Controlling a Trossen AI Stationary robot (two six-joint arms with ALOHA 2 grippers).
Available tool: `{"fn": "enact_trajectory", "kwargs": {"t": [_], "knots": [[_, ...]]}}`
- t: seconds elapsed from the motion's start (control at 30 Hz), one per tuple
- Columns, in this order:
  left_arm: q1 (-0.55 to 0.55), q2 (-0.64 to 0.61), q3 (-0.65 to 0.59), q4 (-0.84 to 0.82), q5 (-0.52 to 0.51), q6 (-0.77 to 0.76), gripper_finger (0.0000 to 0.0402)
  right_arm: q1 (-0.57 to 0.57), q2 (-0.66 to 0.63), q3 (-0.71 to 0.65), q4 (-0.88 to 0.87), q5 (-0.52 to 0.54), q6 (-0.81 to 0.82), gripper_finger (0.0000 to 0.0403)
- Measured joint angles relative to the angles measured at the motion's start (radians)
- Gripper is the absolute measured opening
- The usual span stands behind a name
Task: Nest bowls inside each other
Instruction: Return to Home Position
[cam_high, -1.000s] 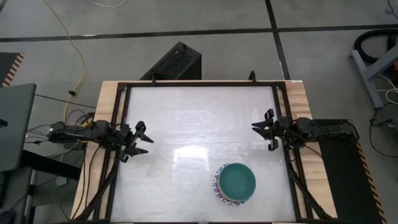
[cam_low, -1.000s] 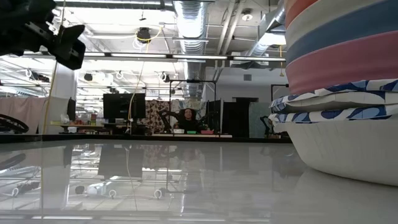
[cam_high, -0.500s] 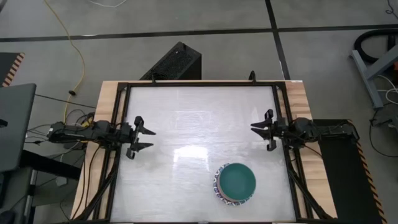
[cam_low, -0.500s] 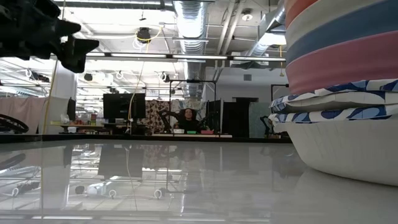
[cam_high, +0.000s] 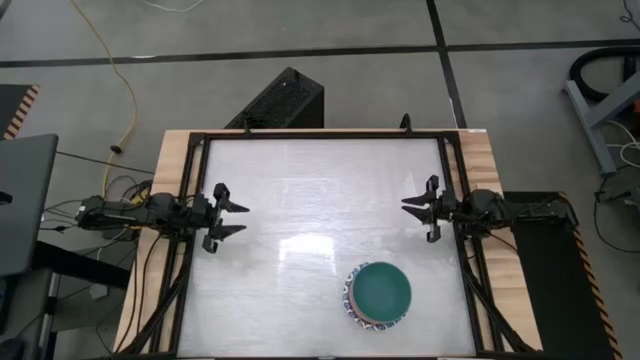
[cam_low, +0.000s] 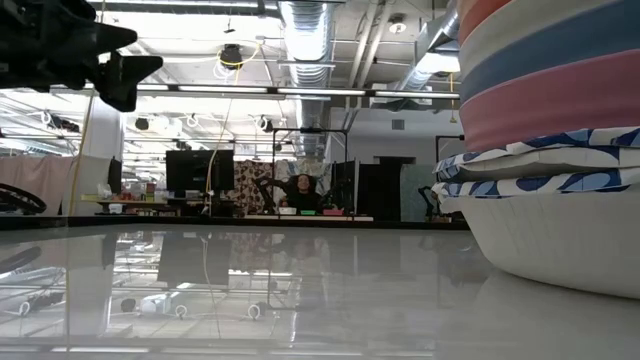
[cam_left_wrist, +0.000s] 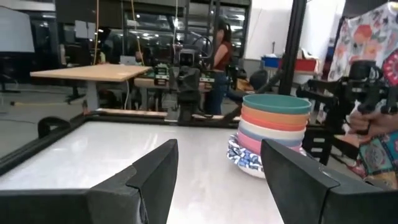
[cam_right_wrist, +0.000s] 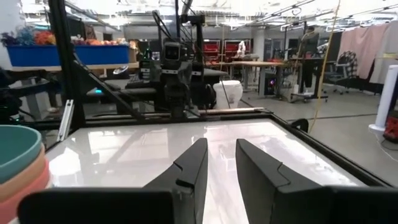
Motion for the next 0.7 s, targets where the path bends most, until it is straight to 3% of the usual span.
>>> {"fn": "enact_trajectory", "kwargs": {"t": [0.43,0.7], "knots": [[0.0,0.0,0.0,-0.167,-0.005,-0.023,0.022,-0.005,0.001,0.0,-0.023,0.003,-0.008,0.0105],[-0.001,0.007,0.0,-0.171,0.01,-0.031,0.022,-0.005,0.002,0.0,-0.026,0.003,-0.008,0.0105]]}}
